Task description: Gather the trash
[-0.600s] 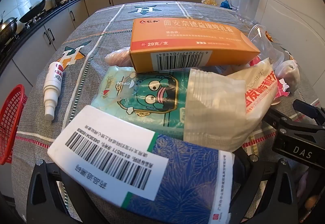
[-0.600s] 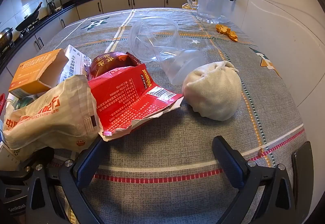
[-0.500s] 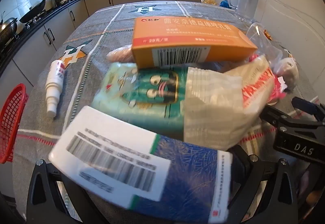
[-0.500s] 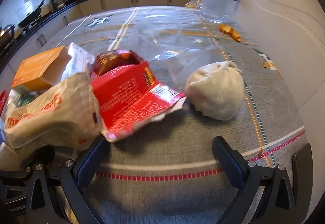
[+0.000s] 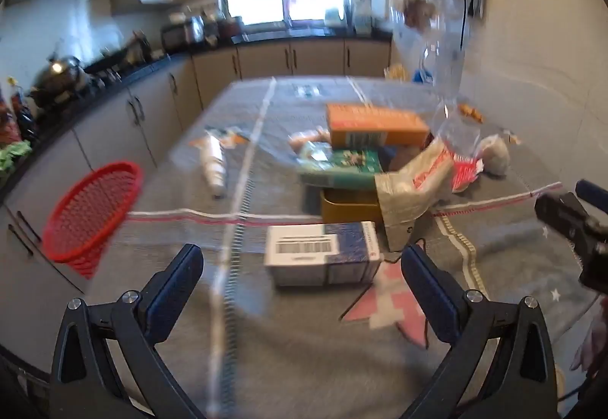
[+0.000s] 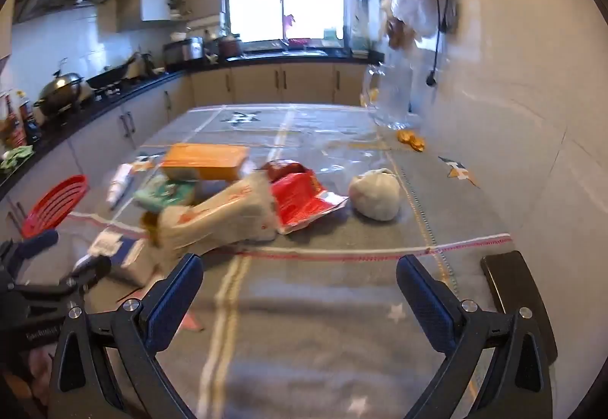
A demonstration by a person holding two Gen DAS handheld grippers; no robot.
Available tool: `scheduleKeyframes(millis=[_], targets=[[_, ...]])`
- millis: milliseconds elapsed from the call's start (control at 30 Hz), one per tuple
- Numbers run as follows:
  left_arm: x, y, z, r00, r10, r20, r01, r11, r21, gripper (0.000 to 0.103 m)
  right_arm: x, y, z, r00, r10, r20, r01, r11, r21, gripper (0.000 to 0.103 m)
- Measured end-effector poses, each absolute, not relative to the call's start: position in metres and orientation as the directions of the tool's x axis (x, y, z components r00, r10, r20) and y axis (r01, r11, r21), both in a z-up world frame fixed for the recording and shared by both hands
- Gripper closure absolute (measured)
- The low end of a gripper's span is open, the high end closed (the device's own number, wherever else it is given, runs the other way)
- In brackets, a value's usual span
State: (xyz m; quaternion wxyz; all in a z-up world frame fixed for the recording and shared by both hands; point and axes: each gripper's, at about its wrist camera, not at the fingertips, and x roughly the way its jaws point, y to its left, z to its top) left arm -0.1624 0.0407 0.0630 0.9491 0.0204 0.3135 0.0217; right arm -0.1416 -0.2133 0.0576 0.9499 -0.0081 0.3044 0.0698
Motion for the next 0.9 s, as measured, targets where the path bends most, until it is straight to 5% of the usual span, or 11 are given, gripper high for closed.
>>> scheduleKeyframes(millis=[200,900], targets=[[-0.196,0.054,0.071,0.839,0.099,-0.535,-0.073,0.995,0.069,0.000,-0.167,-0.206,0.047,0.744,0.286,-0.604,-0.239,0.958,0.159,0.000],[-0.186,0.057,0.053,0.810,0.133,-0.572,-0.089,0.991,0.103,0.000,-0.170,-0.207,0.049,0.777,0.265,-0.571,-0.225,0.964,0.142,0.001]])
